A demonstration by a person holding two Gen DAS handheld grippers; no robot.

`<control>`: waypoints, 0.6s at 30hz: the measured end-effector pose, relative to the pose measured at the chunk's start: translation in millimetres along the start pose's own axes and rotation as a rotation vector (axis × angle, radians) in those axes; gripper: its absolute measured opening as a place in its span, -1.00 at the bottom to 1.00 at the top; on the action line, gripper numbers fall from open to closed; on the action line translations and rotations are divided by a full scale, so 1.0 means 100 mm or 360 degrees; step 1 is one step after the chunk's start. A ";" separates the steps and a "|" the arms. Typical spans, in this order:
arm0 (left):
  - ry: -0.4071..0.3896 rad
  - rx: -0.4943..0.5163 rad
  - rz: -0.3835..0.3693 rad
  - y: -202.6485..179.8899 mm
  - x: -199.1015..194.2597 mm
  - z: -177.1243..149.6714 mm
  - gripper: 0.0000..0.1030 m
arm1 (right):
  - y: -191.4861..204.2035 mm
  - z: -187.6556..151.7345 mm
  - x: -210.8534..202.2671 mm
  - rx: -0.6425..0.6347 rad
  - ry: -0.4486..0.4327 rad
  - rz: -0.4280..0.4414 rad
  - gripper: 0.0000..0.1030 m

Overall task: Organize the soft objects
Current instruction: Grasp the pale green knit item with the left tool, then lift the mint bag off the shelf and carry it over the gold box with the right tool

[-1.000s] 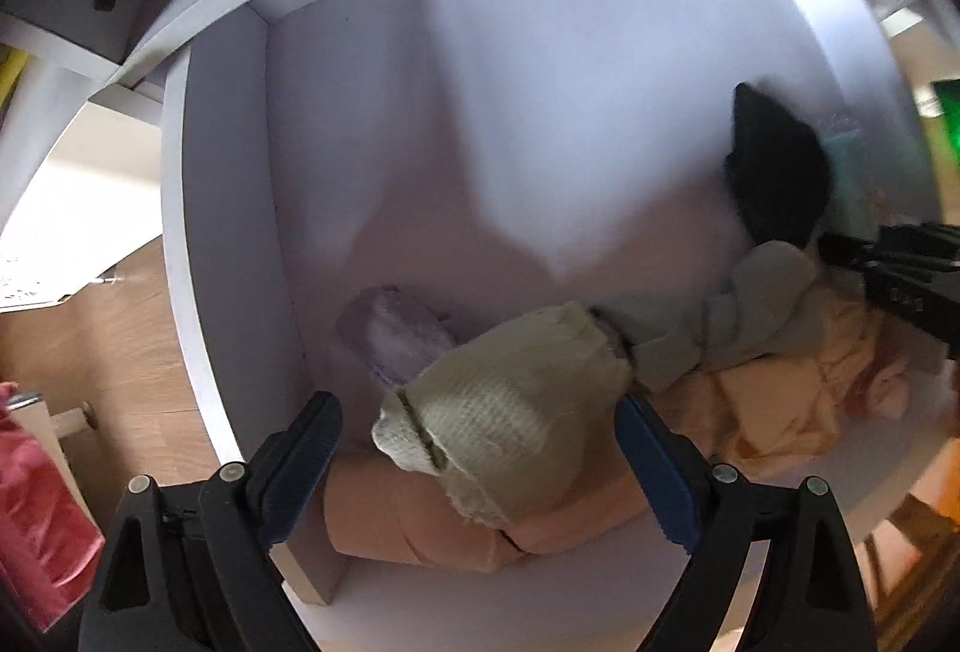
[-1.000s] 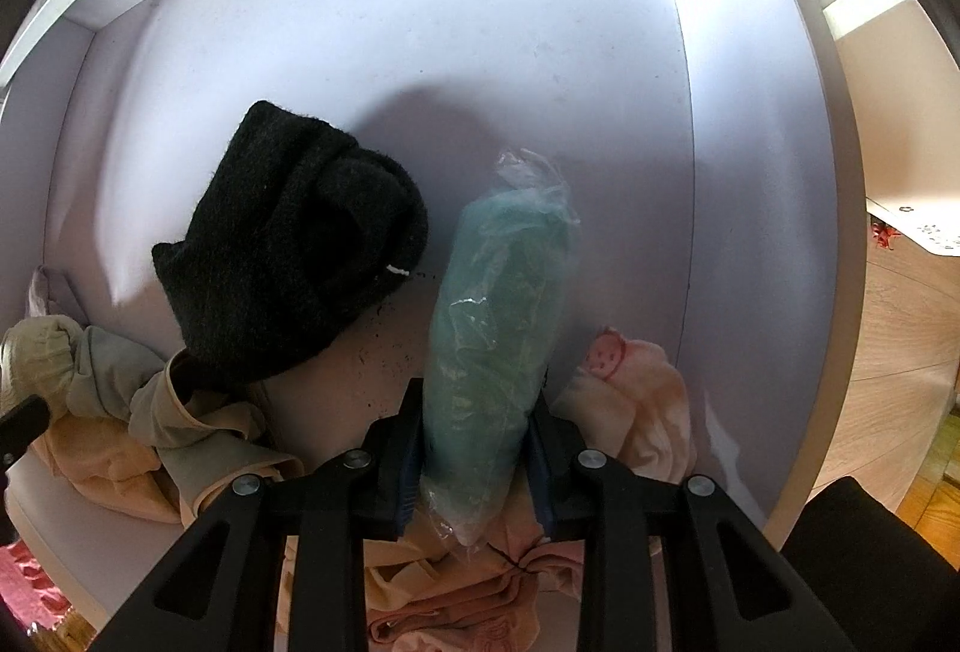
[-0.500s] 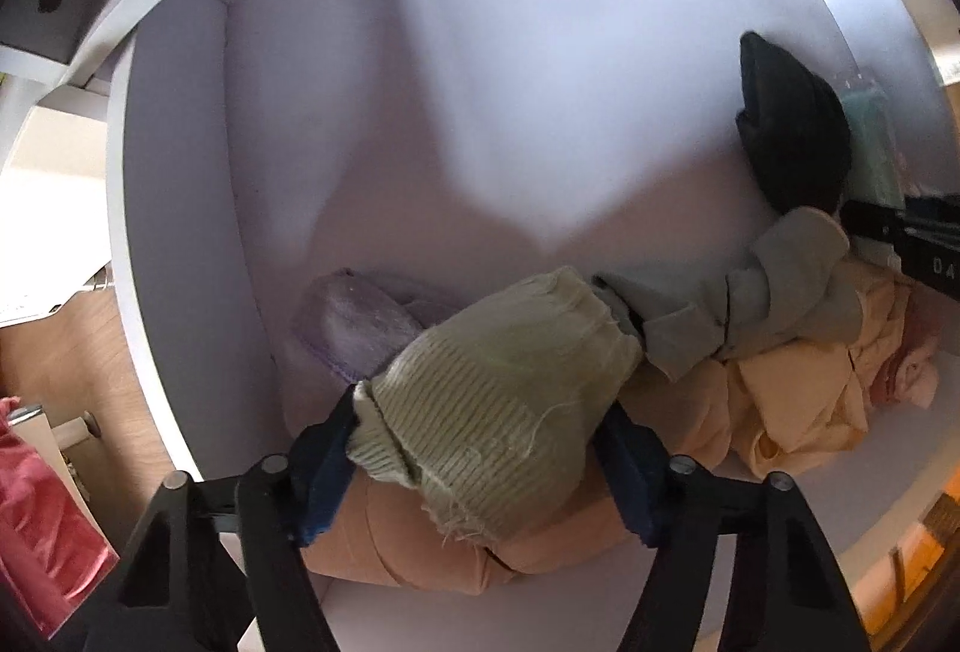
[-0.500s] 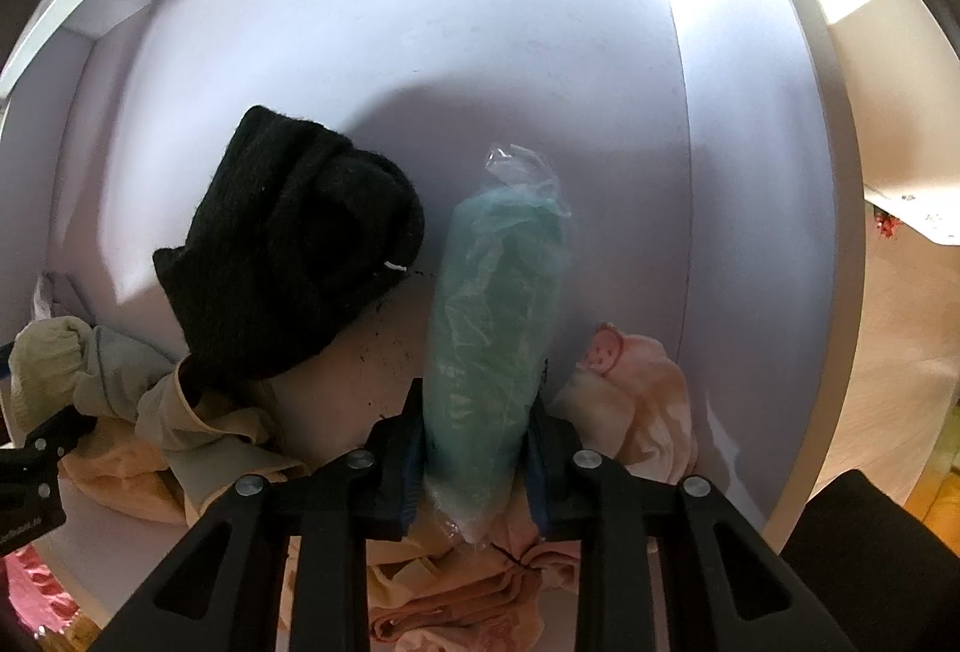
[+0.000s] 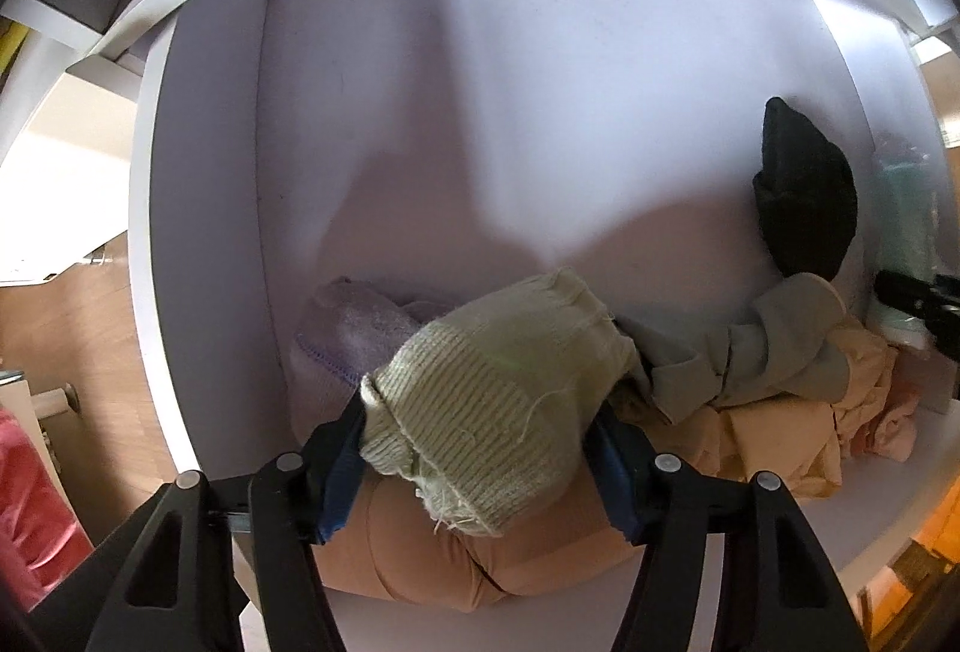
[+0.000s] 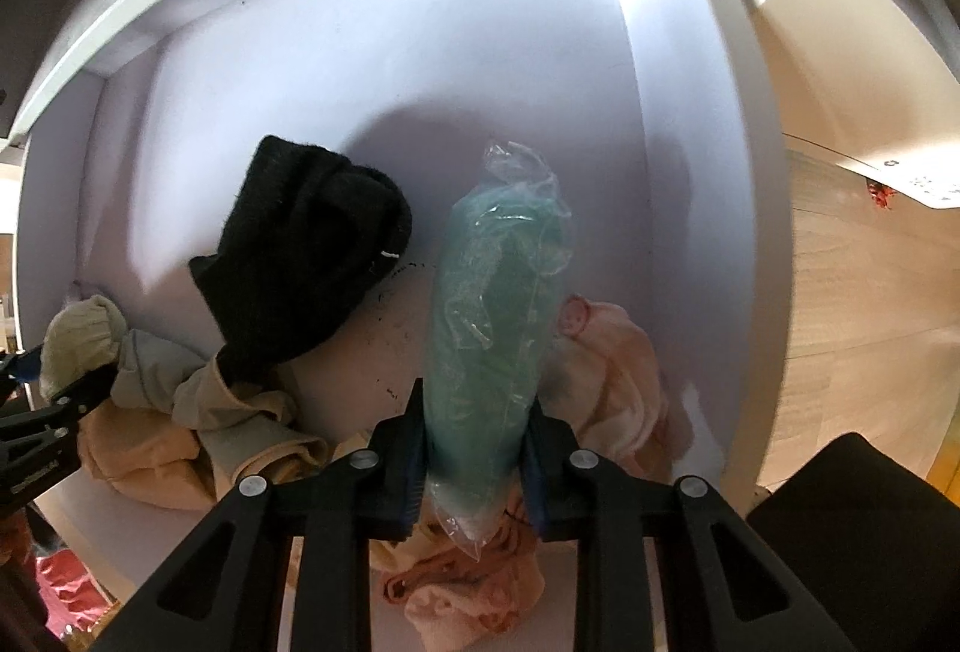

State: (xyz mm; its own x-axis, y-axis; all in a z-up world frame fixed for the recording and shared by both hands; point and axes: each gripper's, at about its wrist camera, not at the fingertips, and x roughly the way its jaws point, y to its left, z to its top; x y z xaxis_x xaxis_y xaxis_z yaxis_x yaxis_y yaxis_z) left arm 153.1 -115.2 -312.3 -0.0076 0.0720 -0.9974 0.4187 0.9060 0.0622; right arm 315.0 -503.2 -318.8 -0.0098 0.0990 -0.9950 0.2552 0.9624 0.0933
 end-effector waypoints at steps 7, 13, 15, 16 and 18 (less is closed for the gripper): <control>0.0010 0.0014 0.0019 0.02 -0.07 0.07 0.28 | -0.07 -0.07 -0.25 0.0012 -0.0036 0.0047 -0.52; 0.0019 0.0030 0.0024 0.00 -0.07 0.10 0.28 | -0.19 -0.15 -0.49 0.0028 -0.0031 0.0117 -0.52; 0.0021 0.0031 0.0024 0.01 -0.07 0.11 0.28 | -0.23 -0.17 -0.59 0.0026 -0.0043 0.0129 -0.52; 0.0022 0.0035 0.0027 0.00 -0.06 0.11 0.28 | -0.24 -0.18 -0.62 0.0024 -0.0048 0.0128 -0.52; 0.0025 0.0040 0.0030 -0.02 -0.09 0.12 0.28 | -0.28 -0.20 -0.68 0.0019 -0.0060 0.0138 -0.52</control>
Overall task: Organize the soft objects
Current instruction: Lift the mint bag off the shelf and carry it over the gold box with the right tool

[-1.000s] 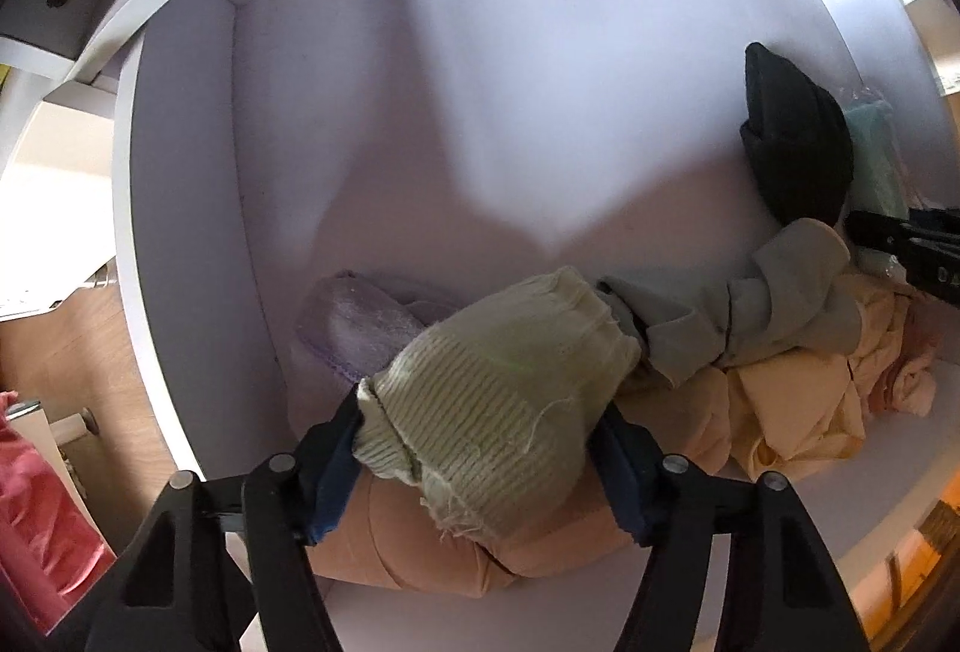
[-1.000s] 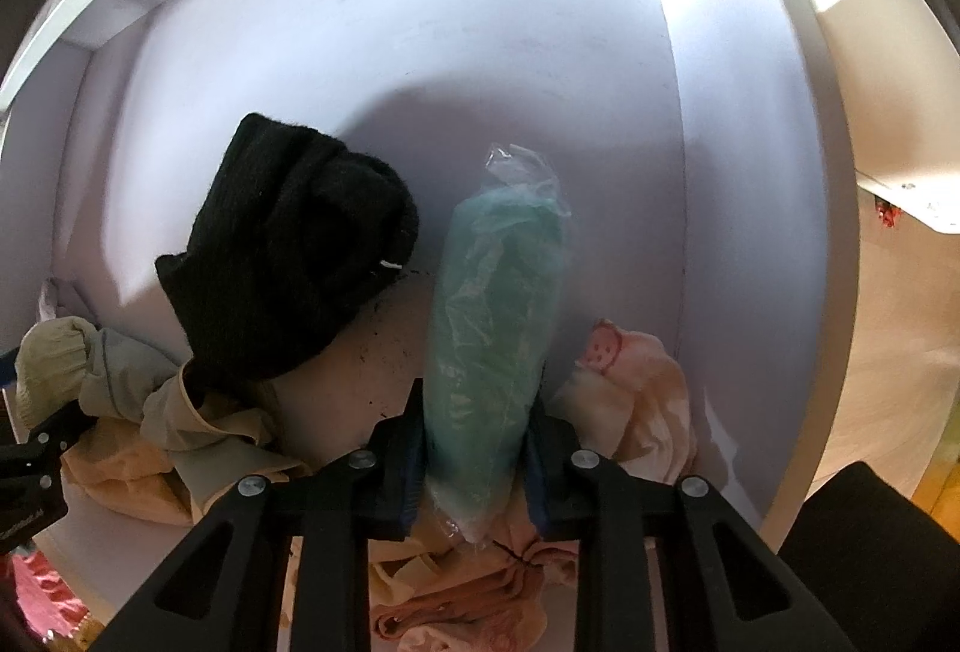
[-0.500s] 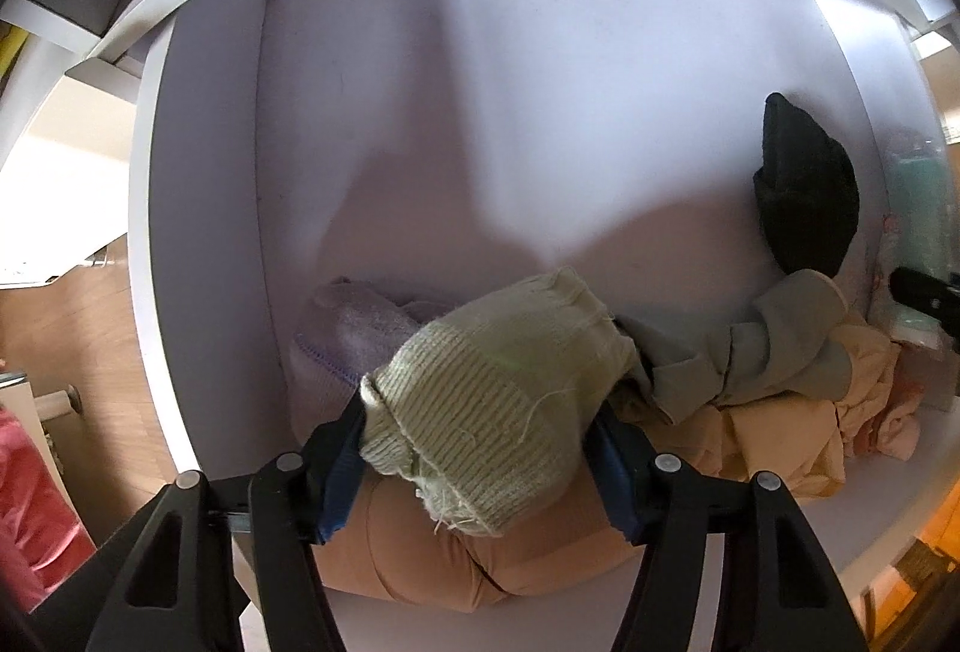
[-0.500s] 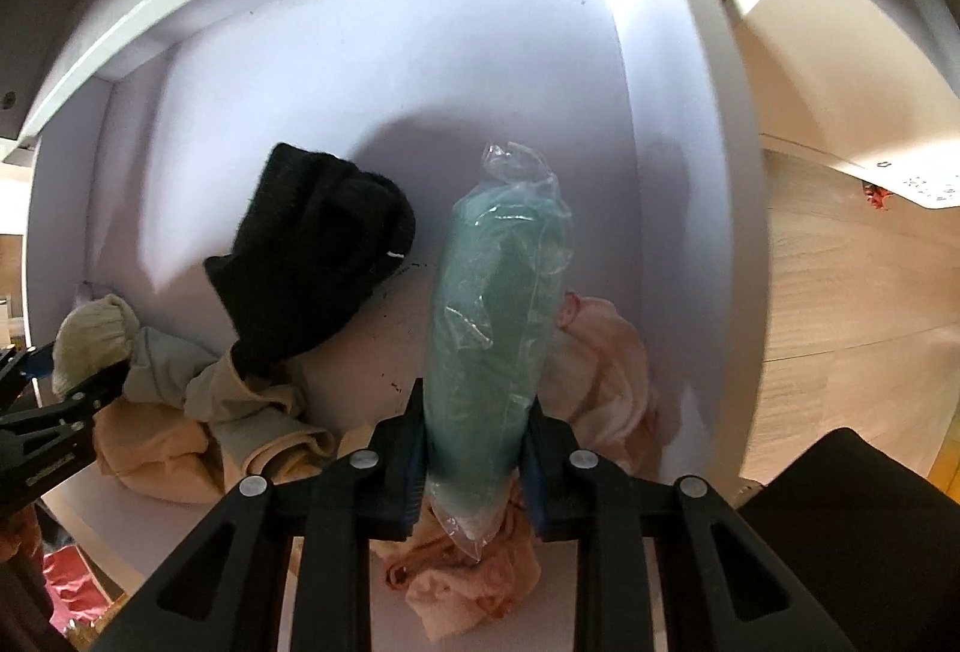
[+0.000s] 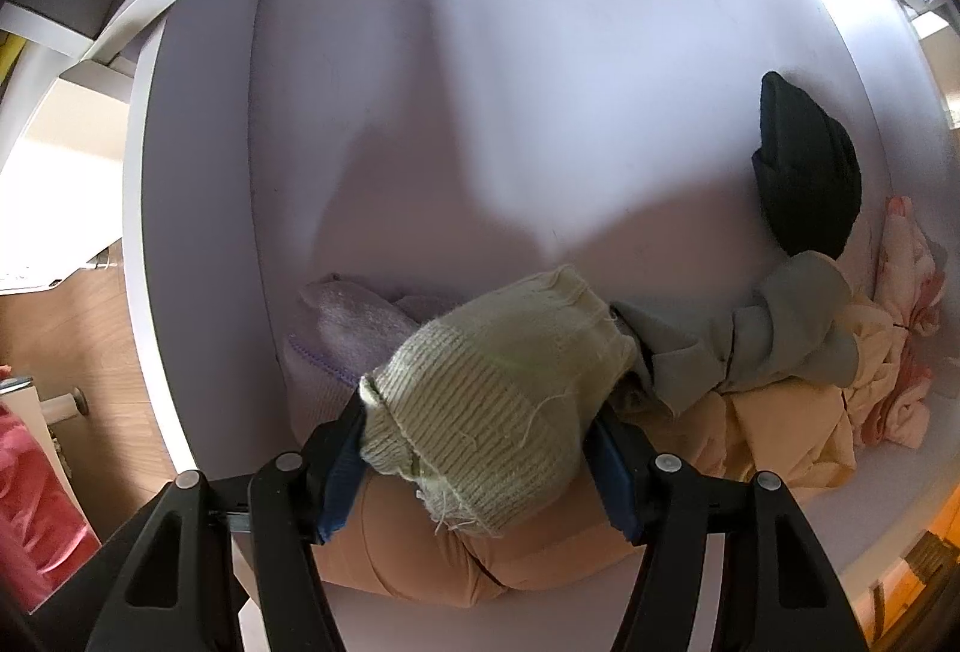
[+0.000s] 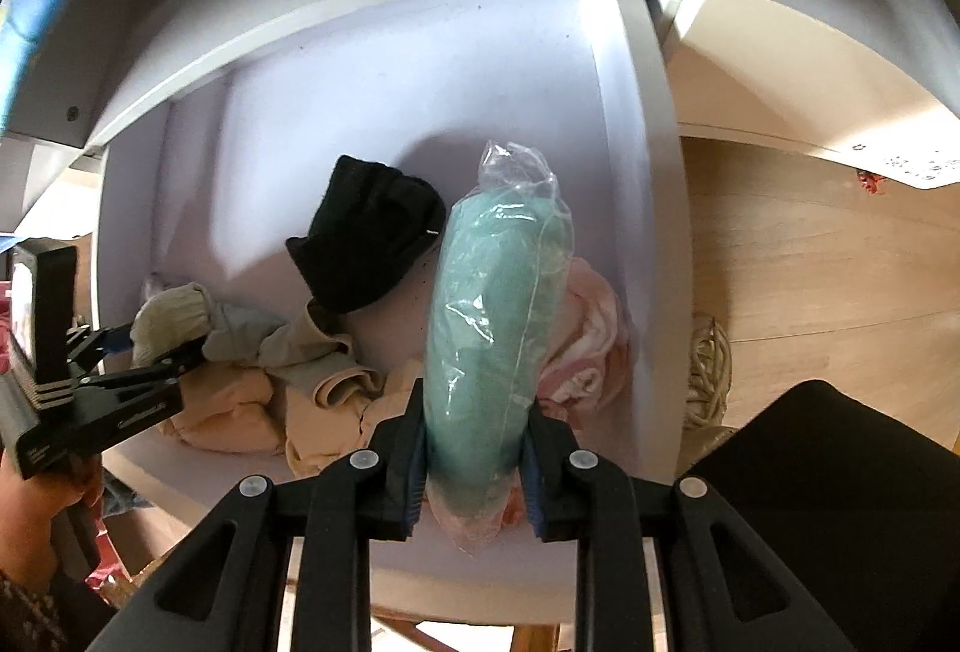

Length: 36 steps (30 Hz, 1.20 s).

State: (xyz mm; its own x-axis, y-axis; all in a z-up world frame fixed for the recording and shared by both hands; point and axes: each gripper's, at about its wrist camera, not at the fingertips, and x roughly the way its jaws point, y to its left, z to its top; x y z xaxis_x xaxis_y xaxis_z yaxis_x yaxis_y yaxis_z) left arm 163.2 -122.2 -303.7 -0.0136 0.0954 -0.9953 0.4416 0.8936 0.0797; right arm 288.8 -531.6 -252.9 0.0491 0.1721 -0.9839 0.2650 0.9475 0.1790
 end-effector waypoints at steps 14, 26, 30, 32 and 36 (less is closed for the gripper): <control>0.0018 0.0029 0.0011 -0.06 -0.06 0.03 0.28 | 0.19 -0.11 -0.69 -0.0088 -0.0122 0.0071 -0.52; 0.0007 0.0020 0.0015 -0.04 -0.08 0.03 0.27 | 0.49 0.11 -1.68 -0.0283 -0.0320 0.0015 -0.52; 0.0008 0.0020 0.0017 -0.05 -0.08 0.01 0.27 | 0.61 0.30 -1.99 -0.0297 -0.0386 0.0035 -0.52; 0.0010 0.0017 0.0014 -0.05 -0.07 0.01 0.27 | 0.70 0.41 -2.15 -0.0317 -0.0427 0.0026 -0.52; 0.0007 0.0025 0.0020 -0.07 -0.06 0.01 0.27 | 0.94 0.69 -2.37 -0.0373 -0.0483 -0.0008 -0.52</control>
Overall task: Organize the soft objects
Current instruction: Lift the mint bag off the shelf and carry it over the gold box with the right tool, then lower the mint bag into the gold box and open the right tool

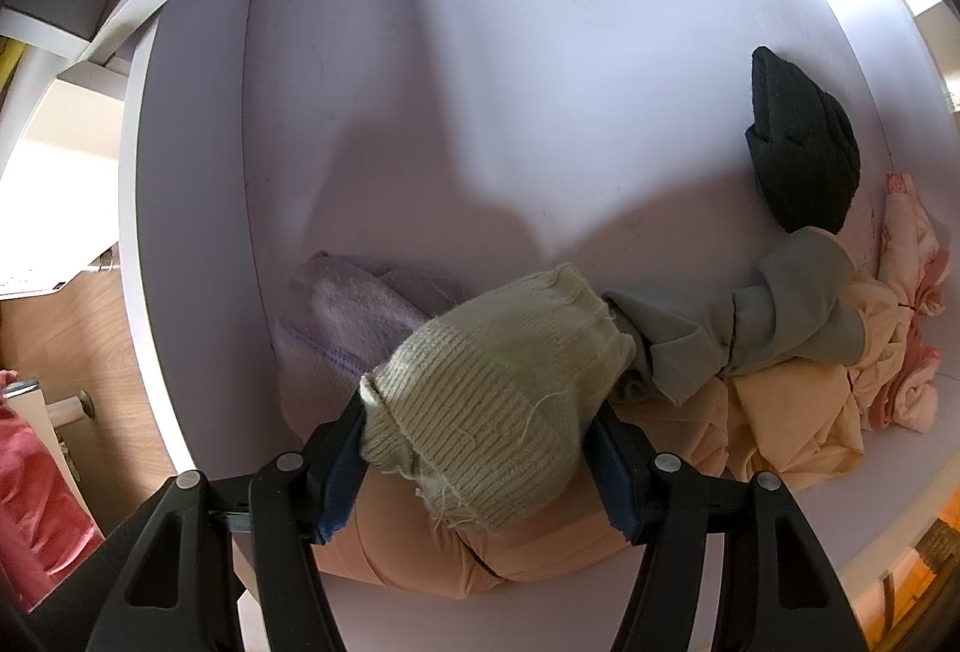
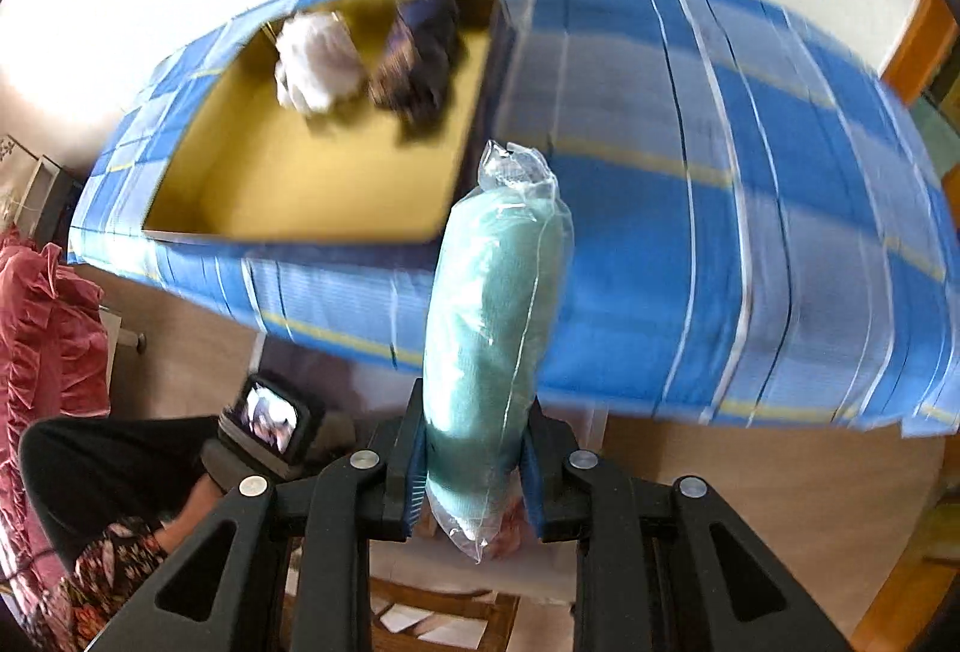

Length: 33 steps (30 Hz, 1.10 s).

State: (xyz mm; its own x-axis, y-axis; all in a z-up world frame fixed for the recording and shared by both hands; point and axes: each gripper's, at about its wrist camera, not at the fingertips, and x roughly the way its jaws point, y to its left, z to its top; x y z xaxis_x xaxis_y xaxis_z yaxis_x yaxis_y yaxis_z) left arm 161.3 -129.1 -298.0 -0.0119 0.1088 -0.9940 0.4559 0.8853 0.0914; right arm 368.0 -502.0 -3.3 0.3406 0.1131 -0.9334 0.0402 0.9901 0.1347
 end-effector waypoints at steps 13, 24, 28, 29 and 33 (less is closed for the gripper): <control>-0.0001 0.0002 0.0000 -0.03 0.02 -0.01 0.27 | 0.43 0.95 0.43 -0.0111 0.0055 -0.0167 -0.52; -0.0003 0.0004 -0.0007 -0.01 0.05 -0.02 0.27 | 0.45 1.28 0.85 -0.0054 0.0153 -0.0297 -0.52; -0.0005 0.0004 -0.0009 -0.02 0.06 -0.03 0.27 | 0.46 1.32 0.97 -0.0072 0.0154 -0.0380 -0.46; -0.0006 0.0005 -0.0009 -0.02 0.06 -0.03 0.27 | 0.45 1.33 0.99 -0.0069 0.0155 -0.0392 -0.43; -0.0005 0.0004 -0.0008 -0.02 0.06 -0.03 0.27 | 0.42 1.32 1.06 -0.0069 0.0176 -0.0431 -0.34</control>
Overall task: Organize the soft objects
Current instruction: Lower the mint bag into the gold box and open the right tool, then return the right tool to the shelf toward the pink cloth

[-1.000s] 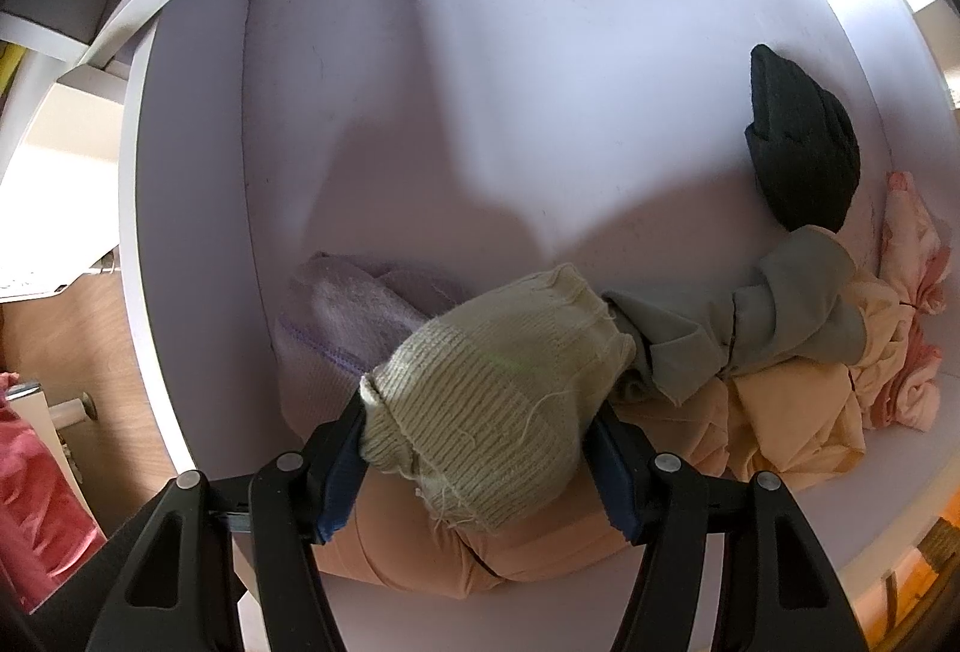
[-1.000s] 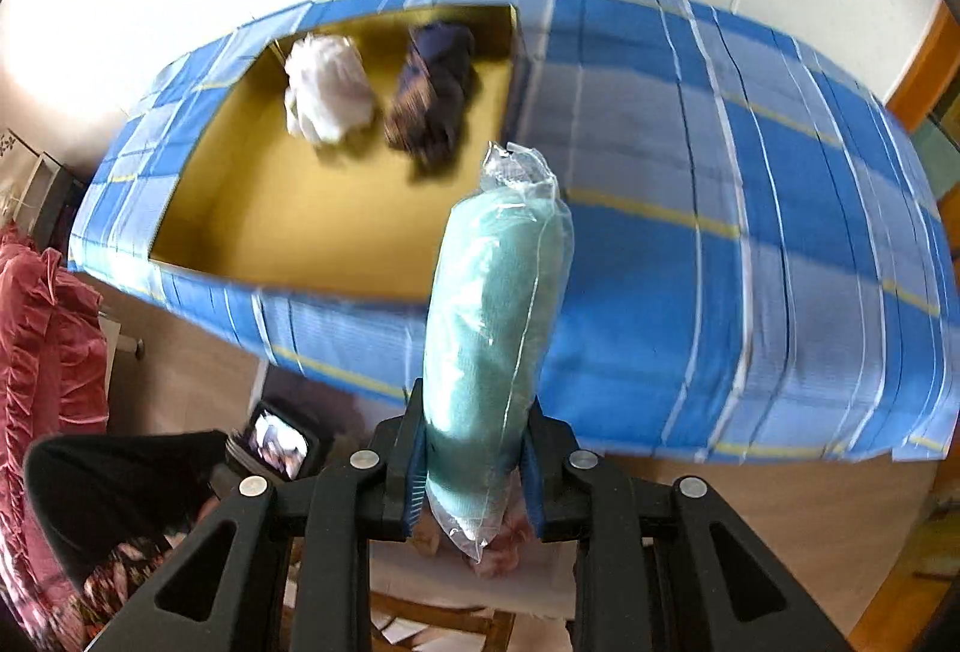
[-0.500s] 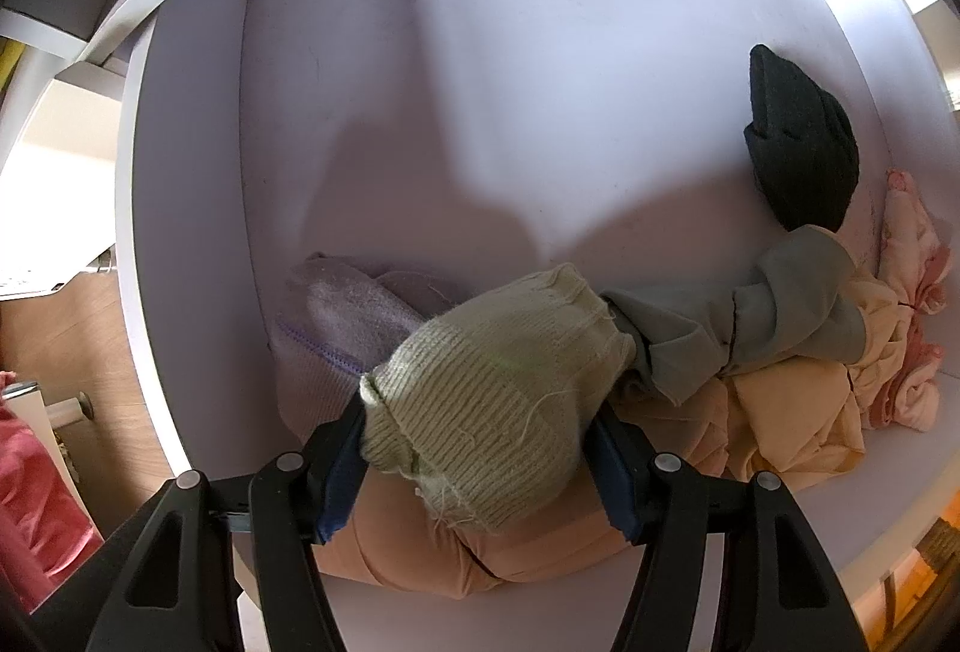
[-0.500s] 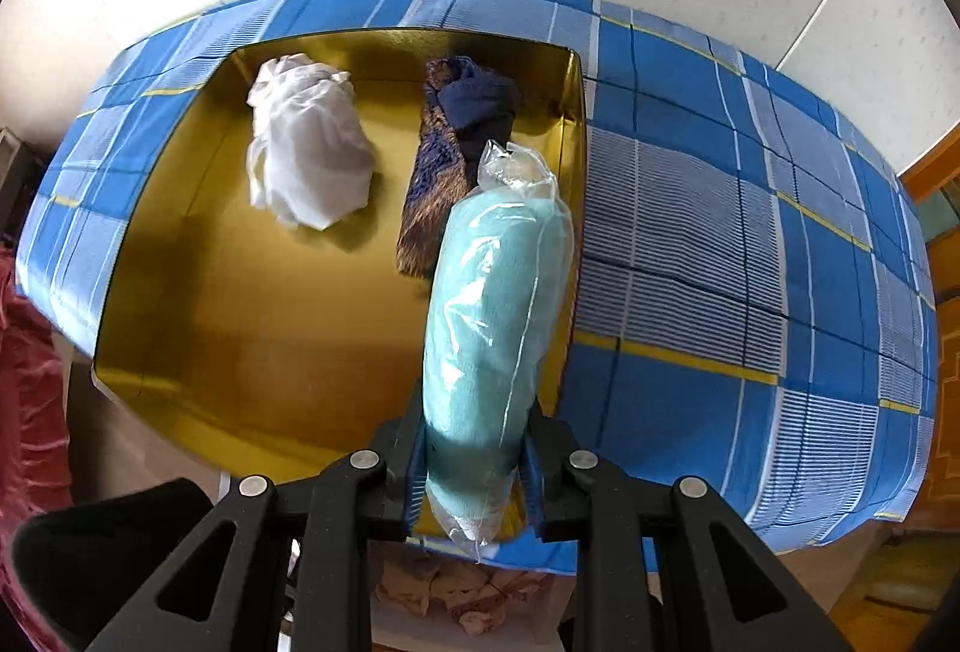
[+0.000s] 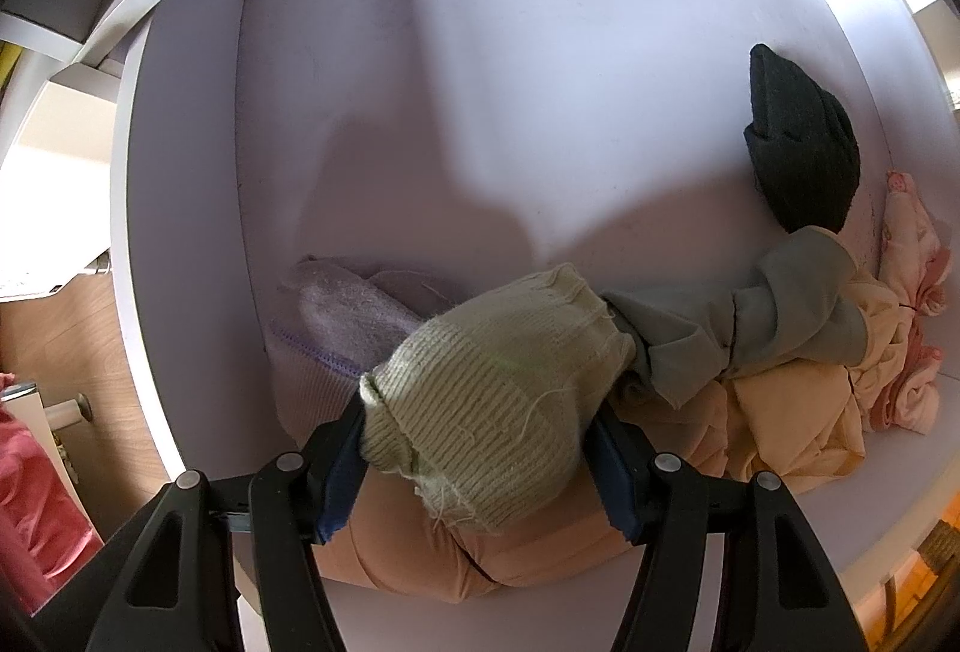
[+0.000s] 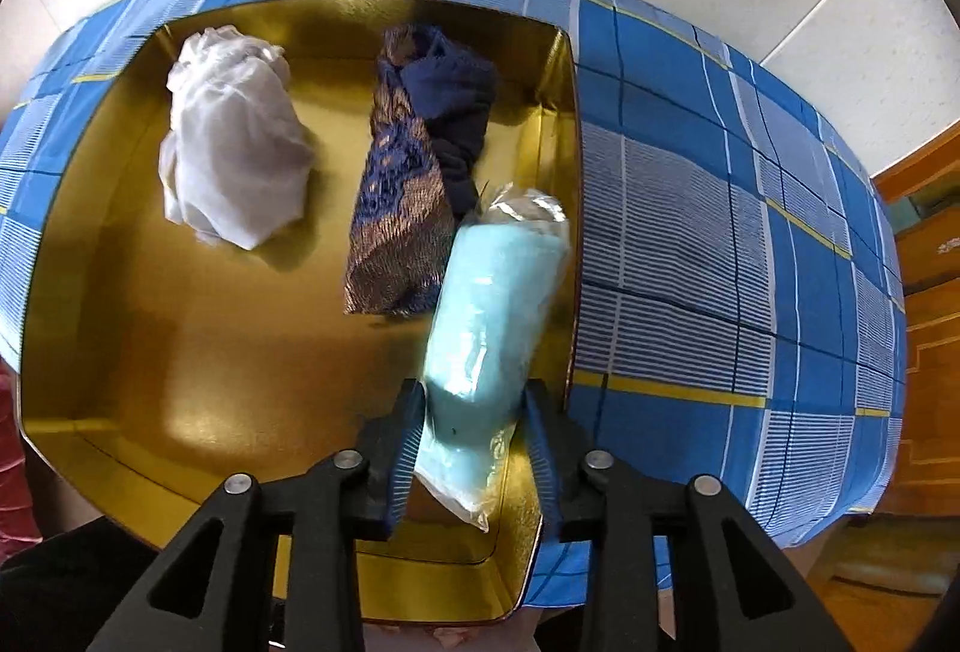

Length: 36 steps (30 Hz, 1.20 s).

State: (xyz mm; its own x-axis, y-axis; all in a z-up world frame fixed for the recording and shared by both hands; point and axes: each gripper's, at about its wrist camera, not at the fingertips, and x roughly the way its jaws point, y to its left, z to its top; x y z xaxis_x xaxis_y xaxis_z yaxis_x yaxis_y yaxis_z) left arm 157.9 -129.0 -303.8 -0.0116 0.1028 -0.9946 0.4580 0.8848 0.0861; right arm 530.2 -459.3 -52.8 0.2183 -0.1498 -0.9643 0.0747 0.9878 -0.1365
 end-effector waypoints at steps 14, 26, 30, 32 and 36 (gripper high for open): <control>0.0000 0.0002 0.0003 -0.02 0.00 -0.02 0.27 | -0.23 -0.12 -0.37 0.0082 -0.0275 0.0100 -0.33; 0.0001 0.0003 0.0002 -0.03 -0.02 0.00 0.28 | -0.44 -0.88 -0.57 0.0122 -0.0389 0.0349 -0.33; -0.0001 0.0006 0.0005 -0.02 -0.02 0.00 0.28 | -0.52 -1.21 -0.53 0.0128 -0.0381 0.0421 -0.33; -0.0001 0.0006 0.0004 -0.03 -0.03 0.00 0.28 | -0.55 -1.37 -0.47 0.0134 -0.0338 0.0461 -0.33; -0.0001 0.0007 0.0004 -0.03 -0.03 0.00 0.27 | -0.57 -1.65 -0.24 0.0146 -0.0240 0.0491 -0.33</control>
State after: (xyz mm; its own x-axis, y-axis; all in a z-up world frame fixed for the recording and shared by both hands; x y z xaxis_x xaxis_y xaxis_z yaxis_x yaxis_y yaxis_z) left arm 157.1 -131.6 -301.4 -0.0100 0.1050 -0.9944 0.4619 0.8825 0.0886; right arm 360.3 -504.7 -58.9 0.3851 0.1437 -0.9116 0.0682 0.9807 0.1834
